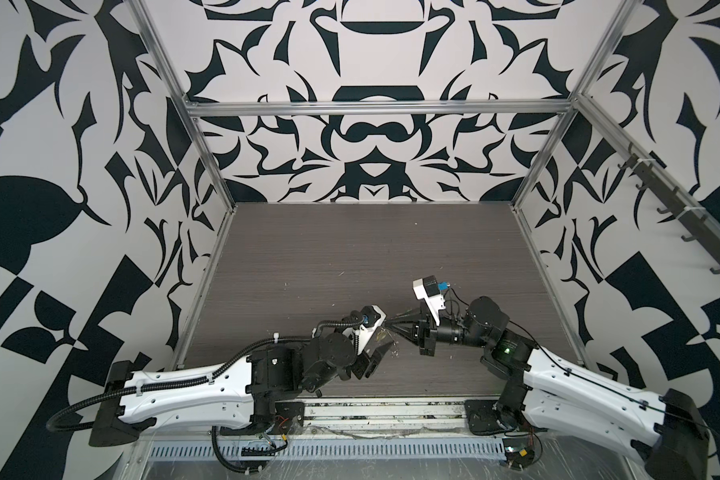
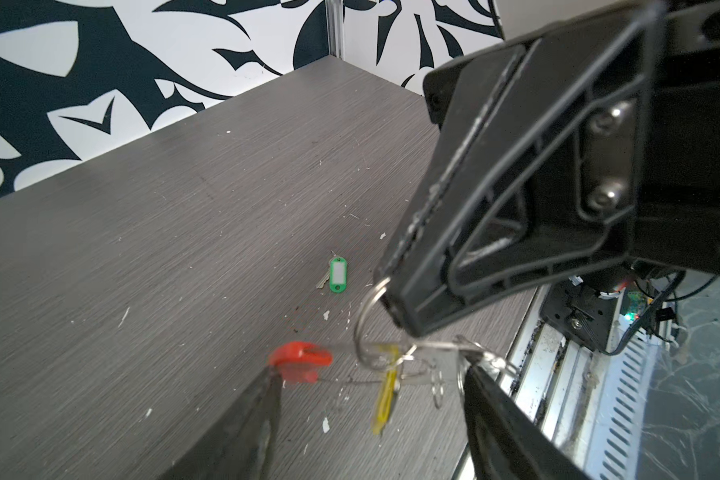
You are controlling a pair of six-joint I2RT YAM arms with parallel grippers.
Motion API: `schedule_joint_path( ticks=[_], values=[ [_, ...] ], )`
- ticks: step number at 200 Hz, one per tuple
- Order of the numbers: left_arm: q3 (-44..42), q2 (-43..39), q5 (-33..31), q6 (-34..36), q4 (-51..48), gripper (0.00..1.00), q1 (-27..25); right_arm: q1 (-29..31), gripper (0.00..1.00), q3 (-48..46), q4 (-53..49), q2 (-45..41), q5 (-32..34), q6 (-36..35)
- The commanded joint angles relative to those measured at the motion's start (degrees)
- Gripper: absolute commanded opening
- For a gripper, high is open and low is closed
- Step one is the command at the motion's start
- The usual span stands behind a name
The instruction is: Remove the keys from the keyring
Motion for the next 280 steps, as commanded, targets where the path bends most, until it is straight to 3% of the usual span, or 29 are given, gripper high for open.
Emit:
schedule_joint_path(
  ticks=[1, 92, 126, 160, 280],
  values=[
    [0.4, 0.0, -0.1, 0.7, 1.4, 0.67, 0.1, 0.2, 0.0, 2.5, 5.1, -0.2, -1.7, 0.8],
    [-0.1, -1.3, -0.4, 1.0, 1.0, 0.38, 0.1, 0.2, 0.0, 3.0, 5.9, 0.4, -2.2, 1.7],
    [0.0, -1.2, 0.2, 1.2, 1.1, 0.23, 0.1, 0.2, 0.0, 3.2, 5.8, 0.5, -2.2, 1.7],
    [0.4, -1.3, 0.8, 0.9, 0.0, 0.0, 0.1, 0.2, 0.0, 3.3, 5.3, 0.6, -1.9, 1.4],
    [2.9, -1.9, 1.4, -4.4, -6.8, 0.0, 0.1, 0.2, 0.0, 2.7, 1.6, -2.7, 0.4, -1.2]
  ],
)
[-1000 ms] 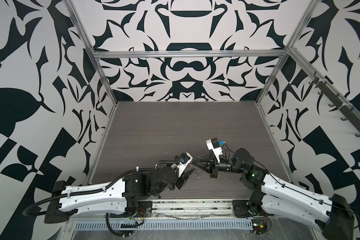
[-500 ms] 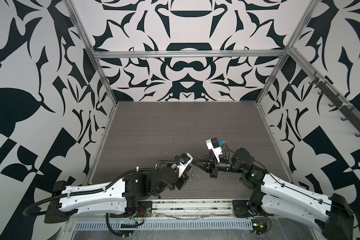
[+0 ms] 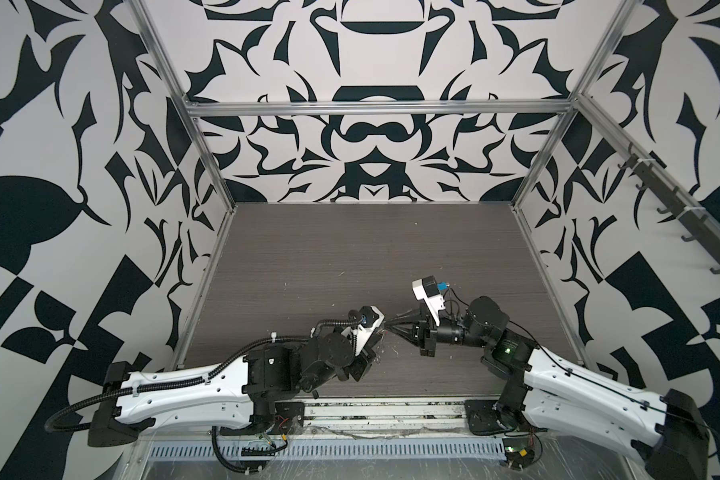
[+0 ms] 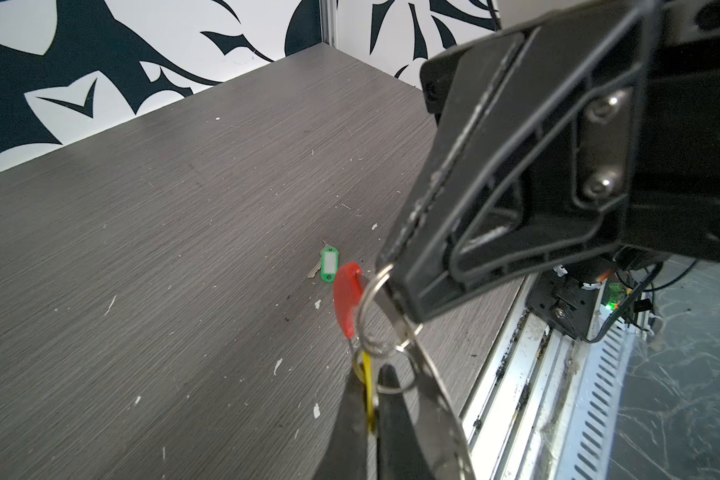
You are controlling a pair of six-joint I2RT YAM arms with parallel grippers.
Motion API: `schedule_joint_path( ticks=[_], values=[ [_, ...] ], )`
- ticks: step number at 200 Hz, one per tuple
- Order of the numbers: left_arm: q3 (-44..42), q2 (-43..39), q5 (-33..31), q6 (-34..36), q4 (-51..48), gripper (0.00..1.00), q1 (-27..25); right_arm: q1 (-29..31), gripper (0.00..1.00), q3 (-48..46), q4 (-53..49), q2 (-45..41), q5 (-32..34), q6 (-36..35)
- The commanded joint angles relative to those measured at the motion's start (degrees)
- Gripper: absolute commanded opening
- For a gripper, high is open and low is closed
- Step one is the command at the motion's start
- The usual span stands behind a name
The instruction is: Remove the keys from the keyring
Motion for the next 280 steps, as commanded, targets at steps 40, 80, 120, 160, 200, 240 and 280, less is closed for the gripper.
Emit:
schedule_joint_path(
  ticks=[40, 80, 120, 160, 200, 240, 280],
  values=[
    [3.0, -0.4, -1.3, -2.4, -4.5, 0.0, -0.7, 0.2, 0.0, 1.5, 2.6, -3.6, 1.4, -1.8],
    [4.2, -0.3, -3.4, -2.8, -6.2, 0.0, -2.7, -0.1, 0.0, 1.0, 0.9, -5.4, 2.3, -2.6],
    [5.8, -0.5, -5.1, -2.9, -8.3, 0.0, -4.3, -0.2, 0.0, 0.5, -0.4, -6.4, 2.6, -3.1],
    [7.3, -1.1, -5.0, -3.2, -9.8, 0.0, -5.0, -0.3, 0.0, 0.3, -2.6, -7.5, 3.0, -4.2],
    [8.8, -2.9, -5.1, -4.0, -11.2, 0.0, -5.1, -0.6, 0.0, 0.0, -4.6, -8.2, 3.3, -4.9],
    [11.4, -2.1, -1.7, -3.7, -11.2, 0.0, -5.1, -0.6, 0.0, 0.3, -5.5, -5.9, 2.1, -5.8],
    [16.7, 0.2, 0.4, -5.5, -16.5, 0.0, -5.1, -0.8, 0.0, 1.7, -10.0, -3.2, 2.2, -8.3]
  ],
)
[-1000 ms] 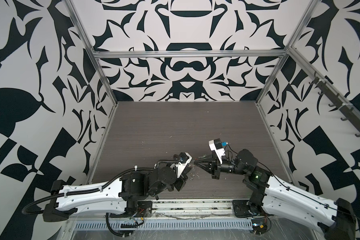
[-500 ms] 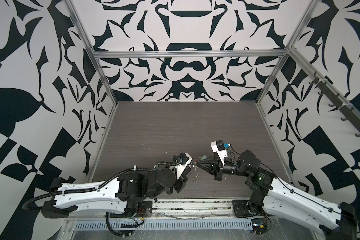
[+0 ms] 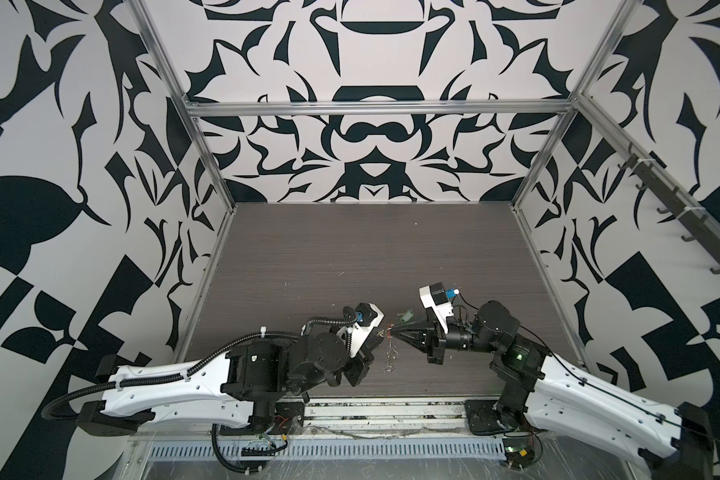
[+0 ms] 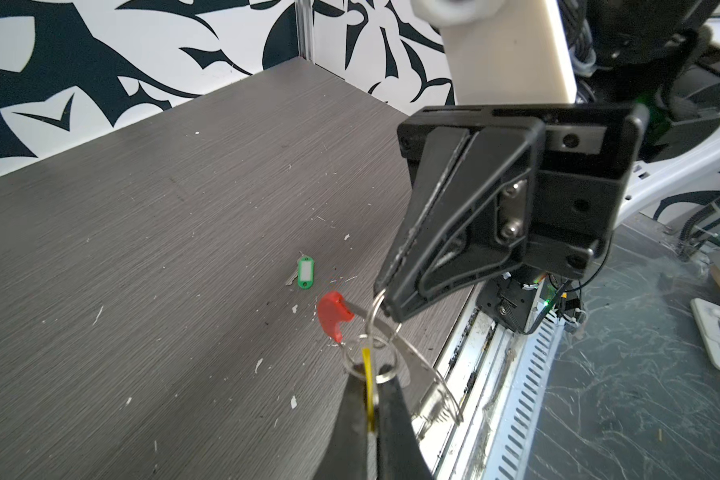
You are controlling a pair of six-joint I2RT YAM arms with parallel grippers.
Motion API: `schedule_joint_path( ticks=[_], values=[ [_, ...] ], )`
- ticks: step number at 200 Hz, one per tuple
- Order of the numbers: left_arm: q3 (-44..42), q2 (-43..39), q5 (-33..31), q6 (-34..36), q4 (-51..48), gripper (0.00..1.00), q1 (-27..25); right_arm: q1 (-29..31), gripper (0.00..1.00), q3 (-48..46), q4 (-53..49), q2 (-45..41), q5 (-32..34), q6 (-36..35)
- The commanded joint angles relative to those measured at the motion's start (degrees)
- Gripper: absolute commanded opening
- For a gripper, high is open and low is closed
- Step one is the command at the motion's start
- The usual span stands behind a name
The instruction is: Remove the keys from the keyring
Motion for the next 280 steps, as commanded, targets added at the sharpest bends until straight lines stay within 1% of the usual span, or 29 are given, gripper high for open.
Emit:
schedule_joint_path(
  ticks=[1, 25, 33, 48, 66, 93, 116, 127, 161, 211, 218, 239, 266, 280],
  values=[
    [5.5, 0.1, 0.7, -2.4, -5.0, 0.0, -0.1, -1.1, 0.0, 1.6, -5.0, 1.5, 2.8, -2.7],
    [9.1, 1.4, 1.9, -5.5, -10.5, 0.0, 0.0, -1.1, 0.0, 2.9, -7.5, 3.9, 1.3, -3.8],
    [10.2, 1.7, 3.2, -6.7, -12.1, 0.0, 0.0, -1.1, 0.0, 3.4, -8.0, 4.8, 0.5, -4.1],
    [12.3, 2.0, 5.4, -8.8, -14.7, 0.0, 0.0, -1.2, 0.0, 4.3, -9.4, 6.1, 0.3, -4.6],
    [14.8, 2.3, 6.3, -11.8, -18.0, 0.0, 0.0, -1.1, 0.0, 5.6, -11.4, 7.7, 0.3, -5.5],
    [18.1, 3.6, 8.1, -16.2, -22.6, 0.0, 0.0, -1.1, 0.0, 7.1, -12.2, 9.9, -1.6, -6.1],
    [21.3, 5.4, 8.8, -18.8, -25.1, 0.0, 0.0, -1.1, 0.0, 7.9, -12.0, 11.2, -1.5, -5.9],
    [22.6, 6.3, 8.7, -19.7, -26.5, 0.0, 0.0, -1.1, 0.03, 8.2, -12.0, 11.3, -1.7, -5.7],
    [24.0, 8.1, 8.9, -21.8, -27.4, 0.0, 0.1, -1.1, 0.11, 9.1, -12.3, 11.3, -2.3, -5.1],
    [24.3, 7.8, 8.7, -23.2, -27.5, 0.0, 0.8, -1.0, 0.14, 9.1, -11.8, 12.0, -4.6, -4.4],
    [24.4, 7.8, 8.7, -23.5, -27.9, 0.0, 1.0, -1.1, 0.17, 8.9, -11.8, 11.9, -4.5, -4.2],
    [24.7, 7.7, 8.2, -24.7, -28.8, 0.0, 1.5, -1.1, 0.32, 8.6, -11.8, 10.6, -3.5, -4.1],
    [24.9, 7.7, 7.7, -26.3, -28.7, 0.0, 2.0, -1.0, 0.44, 8.6, -13.0, 8.1, -1.1, -4.1],
    [25.4, 7.7, 6.9, -27.4, -29.1, 0.0, 2.2, -1.1, 0.46, 8.2, -13.4, 5.9, 0.6, -4.2]
  ],
)
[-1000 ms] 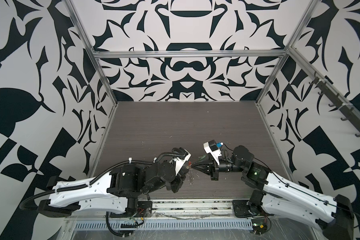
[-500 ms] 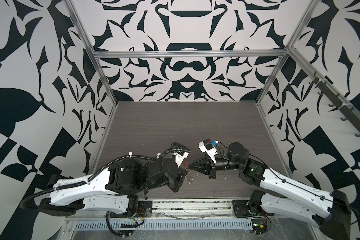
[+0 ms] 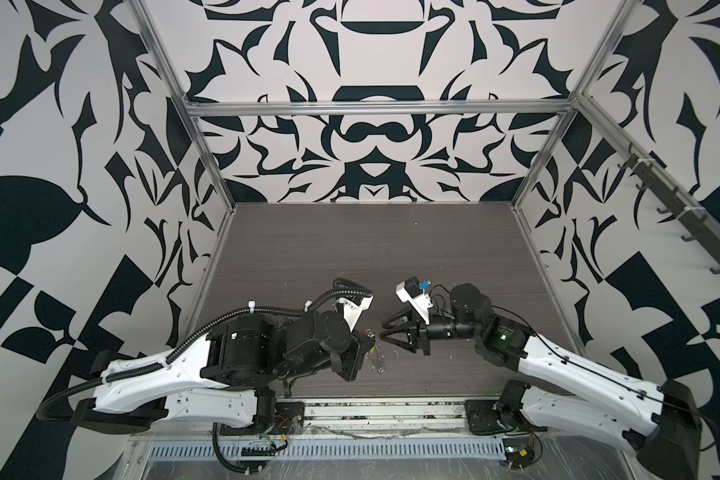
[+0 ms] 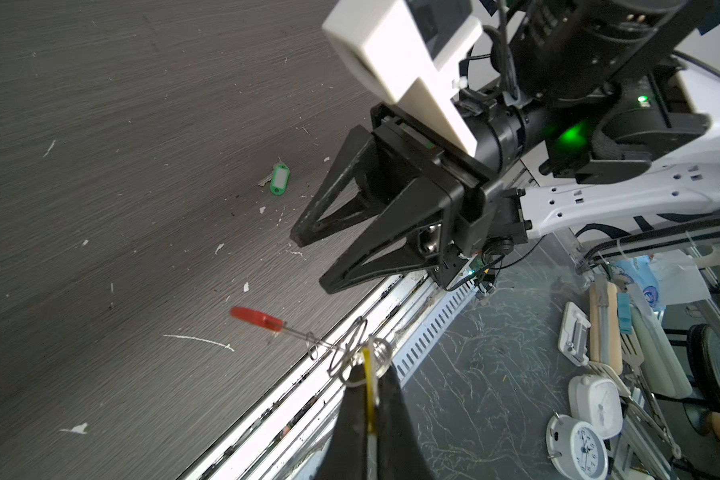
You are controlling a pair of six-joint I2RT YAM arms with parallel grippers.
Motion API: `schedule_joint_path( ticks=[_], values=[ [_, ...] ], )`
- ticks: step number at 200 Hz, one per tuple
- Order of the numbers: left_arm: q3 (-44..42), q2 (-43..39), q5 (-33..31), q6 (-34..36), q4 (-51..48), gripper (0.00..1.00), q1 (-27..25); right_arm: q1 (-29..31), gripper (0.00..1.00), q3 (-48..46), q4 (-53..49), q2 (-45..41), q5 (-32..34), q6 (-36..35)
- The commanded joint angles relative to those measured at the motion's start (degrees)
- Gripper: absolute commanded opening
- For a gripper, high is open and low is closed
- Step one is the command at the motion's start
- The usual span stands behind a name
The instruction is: Remove the keys from the keyring
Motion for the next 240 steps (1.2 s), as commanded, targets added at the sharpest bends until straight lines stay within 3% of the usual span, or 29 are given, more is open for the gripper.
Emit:
schedule_joint_path(
  ticks=[1, 39, 44, 48, 102, 168, 240],
  values=[
    [2.1, -0.7, -1.6, -3.2, -2.1, 0.0, 0.5, 0.1, 0.46, -0.3, 0.7, -3.8, 3.2, -0.2],
    [1.9, -1.6, -3.5, -6.1, -0.7, 0.0, 1.3, 0.8, 0.59, -1.6, 1.4, -9.6, 4.5, -1.2],
    [2.0, -1.7, -3.8, -6.5, -0.7, 0.0, 1.5, 1.2, 0.72, -1.5, 1.2, -9.9, 5.3, -1.4],
    [2.1, -1.7, -4.0, -6.9, -0.7, 0.0, 1.7, 1.7, 0.75, -1.5, 1.0, -10.3, 6.4, -1.7],
    [2.9, -1.9, -5.0, -9.5, 1.4, 0.0, 2.9, 11.2, 0.76, 0.0, -1.1, -10.1, 21.1, -7.3],
    [2.5, -3.4, -8.6, -14.8, 5.0, 0.0, 3.6, 22.5, 0.78, -0.1, 5.7, -7.9, 38.2, -13.5],
    [-0.6, -5.4, -8.1, -22.5, 13.2, 0.0, 8.3, 23.8, 0.78, 0.8, 9.1, -6.8, 43.6, -16.9]
  ],
)
